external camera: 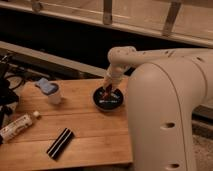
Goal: Place the pepper in the ceramic bowl
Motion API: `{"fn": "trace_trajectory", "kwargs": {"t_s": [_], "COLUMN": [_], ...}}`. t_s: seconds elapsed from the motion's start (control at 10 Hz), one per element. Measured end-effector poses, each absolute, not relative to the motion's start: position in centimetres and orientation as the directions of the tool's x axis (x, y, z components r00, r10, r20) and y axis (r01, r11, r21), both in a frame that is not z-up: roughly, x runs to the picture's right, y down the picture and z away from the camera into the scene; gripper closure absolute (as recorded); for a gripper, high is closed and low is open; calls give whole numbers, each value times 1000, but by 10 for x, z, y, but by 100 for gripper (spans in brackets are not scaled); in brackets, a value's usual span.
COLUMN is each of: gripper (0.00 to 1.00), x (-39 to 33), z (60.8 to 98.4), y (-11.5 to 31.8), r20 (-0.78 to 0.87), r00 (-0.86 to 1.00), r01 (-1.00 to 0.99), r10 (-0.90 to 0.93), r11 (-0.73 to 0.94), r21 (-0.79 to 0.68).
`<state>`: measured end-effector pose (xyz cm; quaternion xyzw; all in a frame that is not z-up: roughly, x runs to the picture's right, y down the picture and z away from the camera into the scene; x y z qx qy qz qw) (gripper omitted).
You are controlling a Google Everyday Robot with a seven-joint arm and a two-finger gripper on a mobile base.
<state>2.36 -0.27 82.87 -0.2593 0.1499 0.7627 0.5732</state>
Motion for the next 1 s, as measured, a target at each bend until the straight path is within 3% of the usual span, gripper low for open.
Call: {"fn": "trace_trajectory", "kwargs": {"t_s": [0.2,0.3,0.8,1.0], "gripper": [50,45,5,5], "x": [25,23,19,17], "z": [828,829,829,829], "y": [-3,-4,-4,-3], "r20": [-566,-566,-565,-565], "r00": [-212,-210,-202,-199], "r01": [-952,-952,-954,-954], "r10": [797,797,800,800], "r11": [-300,-299,-292,-289], "r21": [-66,-68,-72,-73]}}
